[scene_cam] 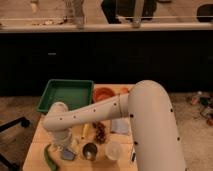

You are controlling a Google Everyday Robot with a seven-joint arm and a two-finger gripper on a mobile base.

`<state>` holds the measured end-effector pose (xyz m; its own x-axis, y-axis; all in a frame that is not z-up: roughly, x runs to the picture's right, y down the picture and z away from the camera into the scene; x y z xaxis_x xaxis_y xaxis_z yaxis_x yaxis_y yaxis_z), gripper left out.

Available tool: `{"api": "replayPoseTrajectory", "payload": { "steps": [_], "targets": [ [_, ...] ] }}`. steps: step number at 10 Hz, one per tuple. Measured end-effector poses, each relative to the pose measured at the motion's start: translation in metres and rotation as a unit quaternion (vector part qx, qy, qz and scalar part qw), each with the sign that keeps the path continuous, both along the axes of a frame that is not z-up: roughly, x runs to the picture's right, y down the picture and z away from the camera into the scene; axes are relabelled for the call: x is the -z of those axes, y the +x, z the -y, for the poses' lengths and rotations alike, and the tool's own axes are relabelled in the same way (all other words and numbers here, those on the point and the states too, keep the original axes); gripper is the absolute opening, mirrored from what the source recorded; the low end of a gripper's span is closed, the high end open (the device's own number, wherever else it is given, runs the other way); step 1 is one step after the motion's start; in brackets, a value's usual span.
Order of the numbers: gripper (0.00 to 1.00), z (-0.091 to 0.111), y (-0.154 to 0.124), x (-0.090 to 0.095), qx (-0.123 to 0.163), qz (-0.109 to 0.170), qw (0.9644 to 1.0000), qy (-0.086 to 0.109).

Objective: Wipe purple bowl with sponge

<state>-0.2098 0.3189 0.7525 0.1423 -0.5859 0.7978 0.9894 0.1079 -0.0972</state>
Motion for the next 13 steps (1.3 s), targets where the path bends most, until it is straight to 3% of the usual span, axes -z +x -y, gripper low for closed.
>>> {"api": "replayPoseTrajectory", "payload": {
  "steps": [8,9,13],
  "targets": [
    [0.79,-0.0014,0.0055,-0.006,0.0,0.02,0.9998,-0.011],
    [0.74,-0.0016,0.0058,-0.0064,0.001,0.021,0.9997,-0.011],
    [0.35,-0.0019,0.0059,-0.0057,0.006,0.033,0.9994,-0.009]
  ]
}}
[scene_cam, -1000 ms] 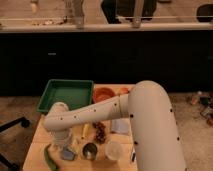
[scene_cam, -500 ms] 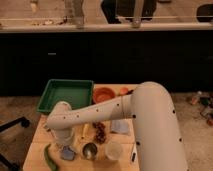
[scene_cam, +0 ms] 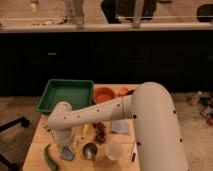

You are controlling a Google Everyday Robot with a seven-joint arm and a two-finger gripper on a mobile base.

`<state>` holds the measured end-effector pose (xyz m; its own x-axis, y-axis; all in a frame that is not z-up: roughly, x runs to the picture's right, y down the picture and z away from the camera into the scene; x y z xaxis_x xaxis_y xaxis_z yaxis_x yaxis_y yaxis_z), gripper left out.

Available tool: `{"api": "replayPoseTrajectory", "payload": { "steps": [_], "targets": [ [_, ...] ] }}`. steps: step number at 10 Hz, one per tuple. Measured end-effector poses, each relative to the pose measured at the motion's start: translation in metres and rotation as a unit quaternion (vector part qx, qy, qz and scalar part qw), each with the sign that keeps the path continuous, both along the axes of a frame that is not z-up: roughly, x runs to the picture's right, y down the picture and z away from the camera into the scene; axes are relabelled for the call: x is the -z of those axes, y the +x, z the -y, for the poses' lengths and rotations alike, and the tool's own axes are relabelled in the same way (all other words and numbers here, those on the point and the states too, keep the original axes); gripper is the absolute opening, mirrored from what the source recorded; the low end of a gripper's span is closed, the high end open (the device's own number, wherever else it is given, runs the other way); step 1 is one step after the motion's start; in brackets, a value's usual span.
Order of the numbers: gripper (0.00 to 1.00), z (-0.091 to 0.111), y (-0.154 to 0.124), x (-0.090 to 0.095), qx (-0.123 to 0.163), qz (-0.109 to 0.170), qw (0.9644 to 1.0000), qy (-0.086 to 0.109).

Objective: Wipe purple bowl with sponge

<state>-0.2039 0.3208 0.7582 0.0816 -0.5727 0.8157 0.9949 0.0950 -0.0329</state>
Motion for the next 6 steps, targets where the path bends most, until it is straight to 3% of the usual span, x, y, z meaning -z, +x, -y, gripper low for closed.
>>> {"api": "replayPoseTrajectory", "payload": {
  "steps": [2,3,6],
  "targets": [
    [0.12,0.001,-0.001,0.003,0.004,0.005,1.0,0.004],
    [0.05,0.002,-0.001,0.005,0.007,0.006,0.9999,0.007],
    [0.0,0.005,-0.005,0.016,0.018,0.001,0.9996,0.02]
  ]
}}
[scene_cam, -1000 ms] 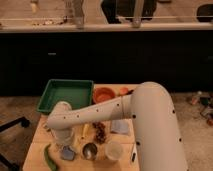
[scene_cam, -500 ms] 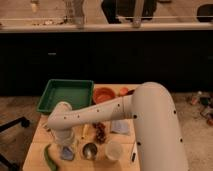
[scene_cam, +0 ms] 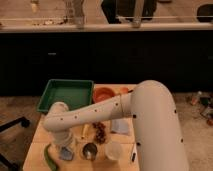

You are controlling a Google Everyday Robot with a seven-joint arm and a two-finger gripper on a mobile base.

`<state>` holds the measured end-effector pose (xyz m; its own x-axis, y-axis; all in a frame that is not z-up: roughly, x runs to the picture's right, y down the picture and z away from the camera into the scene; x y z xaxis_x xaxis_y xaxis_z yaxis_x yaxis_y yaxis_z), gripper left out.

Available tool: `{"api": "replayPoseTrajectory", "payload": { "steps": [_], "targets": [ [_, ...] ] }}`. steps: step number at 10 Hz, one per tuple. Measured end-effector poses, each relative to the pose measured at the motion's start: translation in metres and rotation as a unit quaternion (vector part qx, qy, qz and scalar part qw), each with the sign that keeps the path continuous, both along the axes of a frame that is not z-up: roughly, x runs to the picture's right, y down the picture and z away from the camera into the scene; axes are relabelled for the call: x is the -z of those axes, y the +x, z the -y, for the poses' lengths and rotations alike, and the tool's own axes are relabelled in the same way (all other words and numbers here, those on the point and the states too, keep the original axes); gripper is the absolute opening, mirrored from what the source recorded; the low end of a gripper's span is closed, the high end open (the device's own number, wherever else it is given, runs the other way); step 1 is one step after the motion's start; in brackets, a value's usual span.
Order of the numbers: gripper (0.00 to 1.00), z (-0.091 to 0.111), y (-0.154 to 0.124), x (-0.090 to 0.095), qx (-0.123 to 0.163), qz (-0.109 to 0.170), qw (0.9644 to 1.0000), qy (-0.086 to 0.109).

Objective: Wipe purple bowl with sponge

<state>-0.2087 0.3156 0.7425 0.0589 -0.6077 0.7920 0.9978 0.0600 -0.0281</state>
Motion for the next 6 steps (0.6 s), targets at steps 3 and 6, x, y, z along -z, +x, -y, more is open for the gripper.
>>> {"api": "replayPoseTrajectory", "payload": {
  "steps": [3,6],
  "targets": [
    [0.0,0.004,-0.006,0.012,0.011,-0.004,0.9998,0.015],
    [0.0,0.02,-0.01,0.027,0.014,-0.018,0.999,0.039]
  ]
}}
